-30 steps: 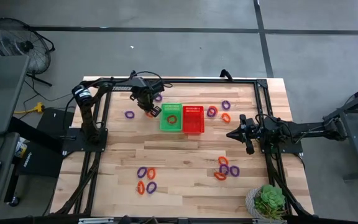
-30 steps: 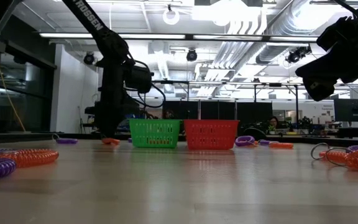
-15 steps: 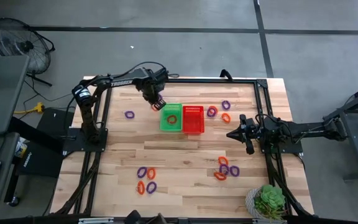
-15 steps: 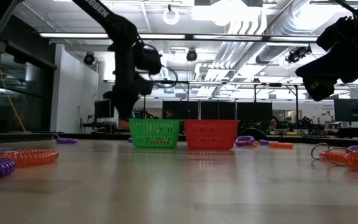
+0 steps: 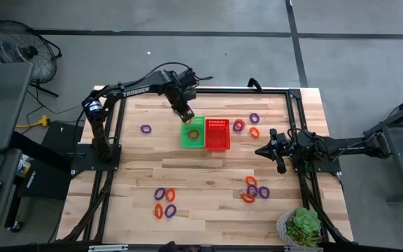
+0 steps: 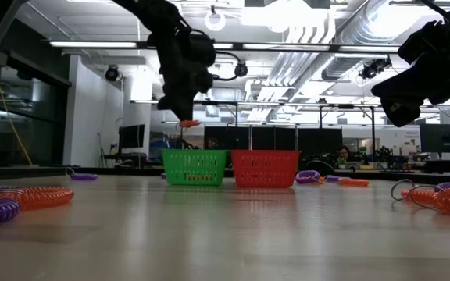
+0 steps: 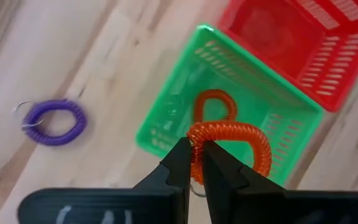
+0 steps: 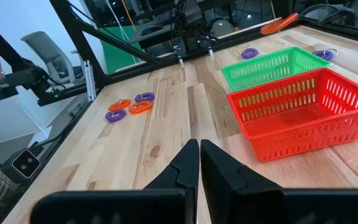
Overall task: Sort spring keychains
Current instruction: Put the orange spring keychain into the green bin, then put the purple spring keychain into the orange bin
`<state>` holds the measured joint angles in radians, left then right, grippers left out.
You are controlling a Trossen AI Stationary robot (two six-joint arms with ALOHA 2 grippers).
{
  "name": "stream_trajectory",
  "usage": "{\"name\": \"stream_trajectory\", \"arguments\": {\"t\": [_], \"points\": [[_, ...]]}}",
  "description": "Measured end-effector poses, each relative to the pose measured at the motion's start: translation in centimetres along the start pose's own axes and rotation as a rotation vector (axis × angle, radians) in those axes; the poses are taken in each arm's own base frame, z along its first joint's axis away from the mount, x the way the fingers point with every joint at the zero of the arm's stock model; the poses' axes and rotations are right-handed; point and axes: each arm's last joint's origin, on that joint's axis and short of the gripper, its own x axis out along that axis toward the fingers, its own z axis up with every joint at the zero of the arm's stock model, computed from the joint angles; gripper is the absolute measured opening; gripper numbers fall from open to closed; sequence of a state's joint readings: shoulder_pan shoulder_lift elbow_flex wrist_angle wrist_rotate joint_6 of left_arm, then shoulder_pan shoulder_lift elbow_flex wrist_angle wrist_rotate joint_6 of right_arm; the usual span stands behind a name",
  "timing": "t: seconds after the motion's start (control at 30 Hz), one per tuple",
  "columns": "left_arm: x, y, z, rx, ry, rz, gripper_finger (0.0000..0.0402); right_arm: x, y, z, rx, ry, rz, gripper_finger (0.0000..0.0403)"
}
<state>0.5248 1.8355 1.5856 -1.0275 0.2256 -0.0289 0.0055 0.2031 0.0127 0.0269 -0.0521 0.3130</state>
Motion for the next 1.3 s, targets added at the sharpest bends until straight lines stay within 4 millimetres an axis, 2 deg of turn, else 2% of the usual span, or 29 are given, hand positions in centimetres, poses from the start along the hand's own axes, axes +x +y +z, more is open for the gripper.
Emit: {"name": "stream_trajectory", "arguments": {"t": [0.3,0.5,0.8,1.13,1.3], "points": [[0.8,-3.7,-0.2,0.102,0.002,0.030,0.0024,0.0,0.0,0.0,0.000,0.000,0.000,0.0012],[1.1,-5.2,-0.2,0.134,-0.016,0.068,0.0024,0.0,0.0,0.0,0.000,0.000,0.000,0.0012],[3.0,-4.9,0.0,0.095,0.034,0.082,0.0028,0.0,0.0,0.0,0.000,0.001,0.000,0.0012],[4.0,-4.6,0.1,0.093,0.057,0.101,0.0114,0.0,0.0,0.0,0.000,0.001,0.000,0.0012],[4.0,-4.5,0.1,0.111,0.058,0.128,0.0134,0.0,0.0,0.0,0.000,0.000,0.000,0.0012]]}}
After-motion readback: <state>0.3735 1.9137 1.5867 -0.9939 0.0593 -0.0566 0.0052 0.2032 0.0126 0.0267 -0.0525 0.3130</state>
